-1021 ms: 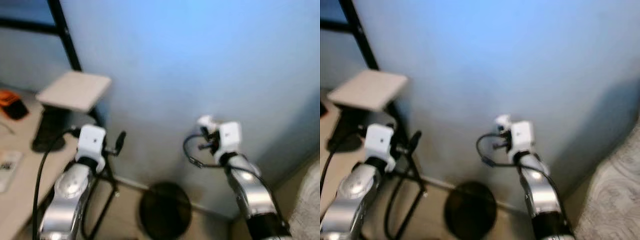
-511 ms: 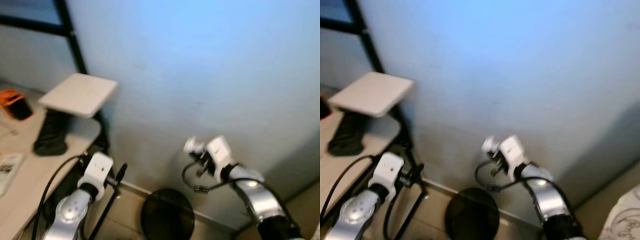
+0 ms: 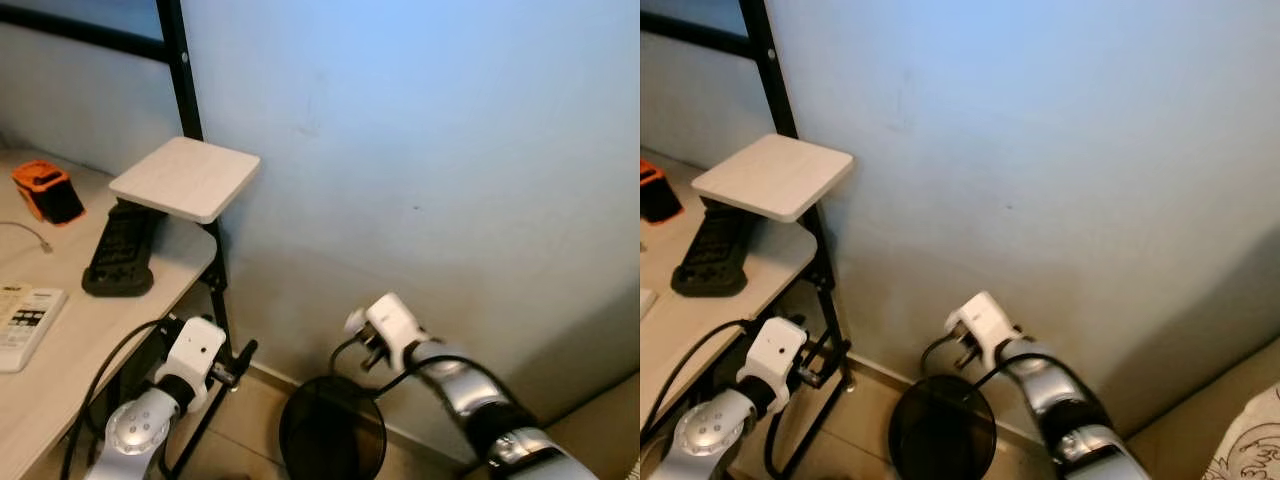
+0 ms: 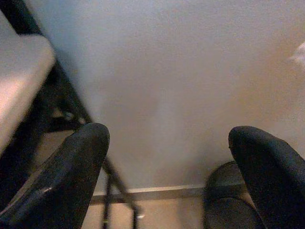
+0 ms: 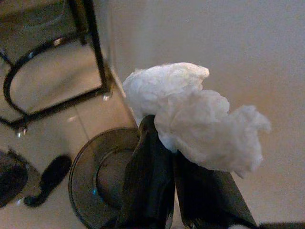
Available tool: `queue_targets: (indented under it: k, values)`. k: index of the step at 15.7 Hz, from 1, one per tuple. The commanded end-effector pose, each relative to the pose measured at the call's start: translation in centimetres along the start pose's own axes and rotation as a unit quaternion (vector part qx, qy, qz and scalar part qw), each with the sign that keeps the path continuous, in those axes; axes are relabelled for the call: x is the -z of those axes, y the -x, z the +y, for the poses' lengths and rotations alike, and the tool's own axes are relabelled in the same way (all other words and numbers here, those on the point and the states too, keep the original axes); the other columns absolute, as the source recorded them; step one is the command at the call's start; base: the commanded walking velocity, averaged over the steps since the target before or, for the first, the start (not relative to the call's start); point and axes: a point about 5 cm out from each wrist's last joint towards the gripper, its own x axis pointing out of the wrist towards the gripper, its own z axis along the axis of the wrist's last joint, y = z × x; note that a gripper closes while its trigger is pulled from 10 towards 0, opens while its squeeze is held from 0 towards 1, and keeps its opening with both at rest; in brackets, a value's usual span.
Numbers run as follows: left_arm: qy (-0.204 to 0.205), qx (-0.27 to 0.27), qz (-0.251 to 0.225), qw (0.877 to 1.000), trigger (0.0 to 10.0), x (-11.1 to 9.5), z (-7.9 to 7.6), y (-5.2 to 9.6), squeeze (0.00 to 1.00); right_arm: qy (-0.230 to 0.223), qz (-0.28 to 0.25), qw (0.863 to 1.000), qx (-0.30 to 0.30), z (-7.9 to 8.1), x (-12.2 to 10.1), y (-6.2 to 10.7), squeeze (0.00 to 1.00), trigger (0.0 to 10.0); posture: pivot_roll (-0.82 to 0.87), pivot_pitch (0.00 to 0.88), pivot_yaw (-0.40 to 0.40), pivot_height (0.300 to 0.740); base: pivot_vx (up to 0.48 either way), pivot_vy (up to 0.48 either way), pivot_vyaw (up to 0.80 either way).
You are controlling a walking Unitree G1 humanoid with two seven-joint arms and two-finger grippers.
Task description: Clean up the room
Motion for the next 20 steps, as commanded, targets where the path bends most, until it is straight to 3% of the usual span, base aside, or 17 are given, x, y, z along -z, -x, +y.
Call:
queue_targets:
  k: [1, 4, 6, 7, 8, 9, 11, 13, 15, 18, 20]
  values:
    - [0.012, 0.017, 0.001, 1.0, 10.0, 0.4, -0.5, 0.1, 0.0, 0.018, 0.028, 0.999, 0.01, 0.2, 0.7, -0.2, 0.0, 10.0, 0.07, 0.059, -0.078, 0.74, 0.0, 0.0, 0.0]
    - [0.026, 0.073, -0.018, 0.997, 10.0, 0.0, -2.0, 0.3, 0.0, 0.004, 0.064, 0.998, 0.03, 1.0, 2.2, -0.5, 0.0, 10.0, 0.11, 0.126, -0.095, 0.74, 0.0, 0.0, 0.0]
    - [0.029, 0.079, 0.008, 0.996, 10.0, 1.0, -2.6, -0.4, 0.0, -0.011, 0.076, 0.996, 0.05, 1.1, 2.9, -0.5, 0.0, 10.0, 0.12, 0.15, -0.101, 0.74, 0.0, 0.0, 0.0]
    - [0.02, 0.061, 0.034, 0.997, 10.0, 1.9, -2.8, -1.4, 0.0, -0.015, 0.072, 0.996, 0.055, 1.1, 2.9, -0.5, 0.0, 10.0, 0.12, 0.153, -0.103, 0.74, 0.0, 0.0, 0.0]
    - [0.041, 0.065, 0.065, 0.995, 10.0, 2.7, -4.5, -3.7, 0.0, -0.021, 0.062, 0.996, 0.063, 1.1, 2.6, -0.6, 0.0, 10.0, 0.12, 0.143, -0.118, 0.74, 0.0, 0.0, 0.0]
    - [0.041, 0.072, 0.083, 0.993, 10.0, 3.0, -5.4, -4.5, 0.0, -0.031, 0.053, 0.996, 0.068, 0.9, 2.4, -0.6, 0.0, 10.0, 0.12, 0.14, -0.121, 0.74, 0.0, 0.0, 0.0]
    - [0.03, 0.087, 0.118, 0.989, 10.0, 4.2, -6.6, -5.1, 0.0, -0.057, 0.044, 0.994, 0.081, 0.6, 2.2, -0.6, 0.0, 10.0, 0.12, 0.121, -0.128, 0.74, 0.0, 0.0, 0.0]
    - [0.076, 0.074, 0.104, 0.989, 10.0, 4.3, -6.3, -5.4, 0.0, -0.06, 0.036, 0.995, 0.074, 0.9, 2.0, -0.7, 0.0, 10.0, 0.11, 0.108, -0.112, 0.74, 0.0, 0.0, 0.0]
    - [0.081, 0.13, 0.036, 0.987, 10.0, 2.7, -6.2, -5.0, 0.0, -0.054, 0.024, 0.997, 0.056, 1.4, 1.9, -0.8, 0.0, 10.0, 0.12, 0.107, -0.101, 0.74, 0.0, 0.0, 0.0]
    - [0.015, 0.227, 0.001, 0.974, 10.0, 1.7, -6.1, -2.5, 0.0, -0.045, 0.029, 0.998, 0.045, 1.7, 2.0, -0.9, 0.0, 10.0, 0.14, 0.119, -0.095, 0.74, 0.0, 0.0, 0.0]
    - [-0.003, 0.271, 0.003, 0.962, 10.0, 2.1, -5.5, -0.7, 0.0, -0.042, 0.034, 0.998, 0.041, 1.8, 2.2, -0.8, 0.0, 10.0, 0.14, 0.118, -0.099, 0.74, 0.0, 0.0, 0.0]
